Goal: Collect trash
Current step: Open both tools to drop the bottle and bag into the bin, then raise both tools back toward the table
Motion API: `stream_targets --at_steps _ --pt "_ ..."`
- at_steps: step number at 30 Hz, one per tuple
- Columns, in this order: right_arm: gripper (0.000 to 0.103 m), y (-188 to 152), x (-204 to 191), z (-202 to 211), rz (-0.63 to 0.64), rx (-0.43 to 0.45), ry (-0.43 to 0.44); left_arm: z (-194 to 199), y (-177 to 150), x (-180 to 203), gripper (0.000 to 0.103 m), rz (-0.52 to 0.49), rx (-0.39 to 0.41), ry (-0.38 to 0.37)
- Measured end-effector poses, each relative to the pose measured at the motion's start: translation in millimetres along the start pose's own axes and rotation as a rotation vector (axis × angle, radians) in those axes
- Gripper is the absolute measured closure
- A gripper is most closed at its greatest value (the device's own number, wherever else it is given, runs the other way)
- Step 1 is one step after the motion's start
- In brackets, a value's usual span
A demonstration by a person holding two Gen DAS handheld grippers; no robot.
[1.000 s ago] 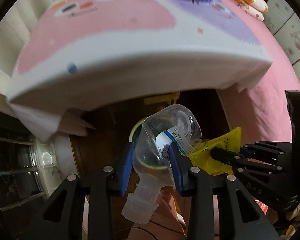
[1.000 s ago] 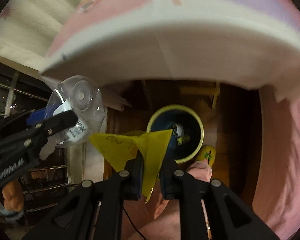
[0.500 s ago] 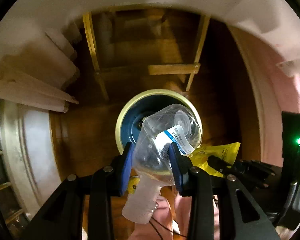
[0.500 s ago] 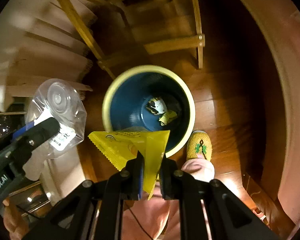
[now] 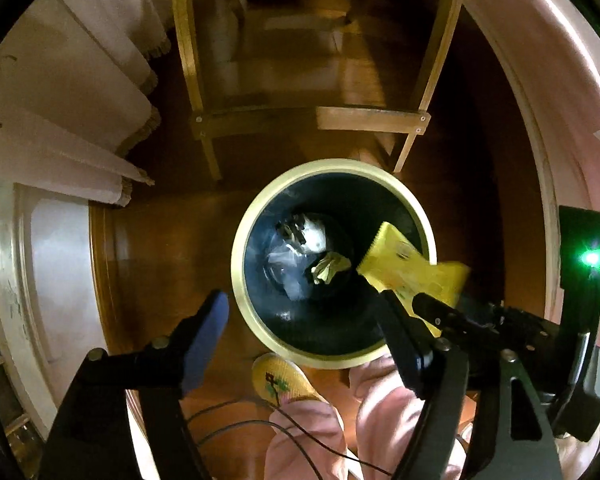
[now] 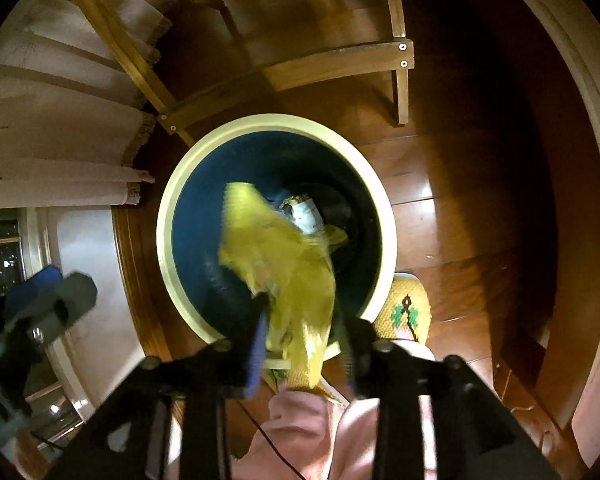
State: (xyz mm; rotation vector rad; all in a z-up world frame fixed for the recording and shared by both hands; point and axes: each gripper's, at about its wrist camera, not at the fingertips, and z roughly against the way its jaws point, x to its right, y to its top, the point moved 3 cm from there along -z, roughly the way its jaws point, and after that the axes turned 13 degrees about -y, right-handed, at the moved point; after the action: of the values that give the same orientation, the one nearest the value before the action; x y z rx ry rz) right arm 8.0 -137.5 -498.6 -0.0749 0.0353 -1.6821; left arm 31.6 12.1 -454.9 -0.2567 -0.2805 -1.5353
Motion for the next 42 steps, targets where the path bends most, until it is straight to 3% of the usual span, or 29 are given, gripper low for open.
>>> stream_targets --at_steps 5,12,26,36,42 --pt "0.057 2 -2 14 0.006 0.016 0.002 19 1 1 0.019 0.019 0.025 0.008" --pt "0.055 3 0 57 -0.001 0.039 0.005 70 6 14 0.017 -0.001 0.077 0.020" --pt "0.055 -19 1 228 -0.011 0.136 0.055 262 11 81 0.017 -0.149 0.226 0.000" --pt "0.053 -24 -5 353 0.000 0.328 0.057 382 12 120 0.017 -0.284 0.371 0.018" --pt "0.050 -23 1 413 -0.013 0.473 0.032 420 16 134 0.017 -0.335 0.432 0.016"
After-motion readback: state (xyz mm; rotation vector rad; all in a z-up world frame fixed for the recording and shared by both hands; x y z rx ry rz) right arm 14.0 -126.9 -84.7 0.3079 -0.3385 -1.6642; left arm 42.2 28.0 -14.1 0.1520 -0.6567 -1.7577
